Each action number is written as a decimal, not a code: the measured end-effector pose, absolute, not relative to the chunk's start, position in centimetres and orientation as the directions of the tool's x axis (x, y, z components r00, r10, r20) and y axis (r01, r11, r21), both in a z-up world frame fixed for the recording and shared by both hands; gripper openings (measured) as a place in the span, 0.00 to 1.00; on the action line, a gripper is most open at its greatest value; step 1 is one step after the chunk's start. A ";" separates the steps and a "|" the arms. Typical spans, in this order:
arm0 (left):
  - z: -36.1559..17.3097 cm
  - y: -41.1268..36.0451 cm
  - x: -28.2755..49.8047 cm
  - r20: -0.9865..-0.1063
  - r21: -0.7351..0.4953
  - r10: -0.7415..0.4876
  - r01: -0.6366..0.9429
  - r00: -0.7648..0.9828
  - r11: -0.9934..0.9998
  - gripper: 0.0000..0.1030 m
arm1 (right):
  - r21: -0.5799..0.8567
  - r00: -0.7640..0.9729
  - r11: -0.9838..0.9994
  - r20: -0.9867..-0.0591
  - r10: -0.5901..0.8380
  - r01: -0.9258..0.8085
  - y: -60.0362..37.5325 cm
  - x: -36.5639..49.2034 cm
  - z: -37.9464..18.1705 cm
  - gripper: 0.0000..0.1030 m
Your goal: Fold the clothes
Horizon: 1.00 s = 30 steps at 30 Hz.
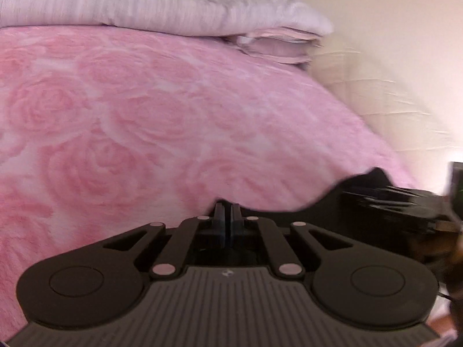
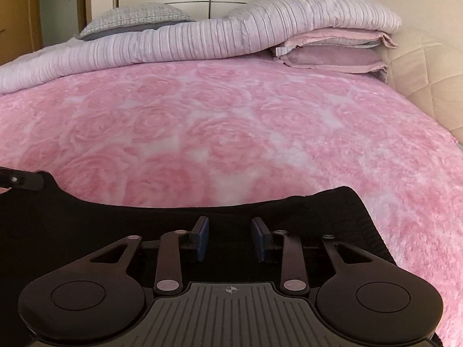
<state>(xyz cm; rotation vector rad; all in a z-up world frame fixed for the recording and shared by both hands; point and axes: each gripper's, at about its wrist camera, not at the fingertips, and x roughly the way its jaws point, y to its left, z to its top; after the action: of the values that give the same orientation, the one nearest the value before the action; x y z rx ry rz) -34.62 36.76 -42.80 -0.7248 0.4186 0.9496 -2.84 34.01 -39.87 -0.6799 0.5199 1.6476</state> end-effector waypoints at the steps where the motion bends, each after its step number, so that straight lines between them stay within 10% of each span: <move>1: -42.8 36.8 -34.4 -0.620 -0.350 0.598 -0.861 0.508 0.368 0.08 | -0.034 -0.105 -0.177 -0.686 0.720 -0.984 34.0 -2.9 -39.8 0.31; 30: -34.2 2.2 -53.2 -0.777 -0.116 0.625 -0.959 -0.074 -0.257 0.28 | 0.100 -0.163 -0.130 -0.699 0.696 -0.986 11.0 -11.1 -34.0 0.37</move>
<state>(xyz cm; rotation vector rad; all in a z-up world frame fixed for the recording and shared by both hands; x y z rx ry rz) -53.17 2.19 -34.19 -0.8833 0.5228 1.6406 -11.14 11.02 -33.99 -0.5913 0.6621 1.6433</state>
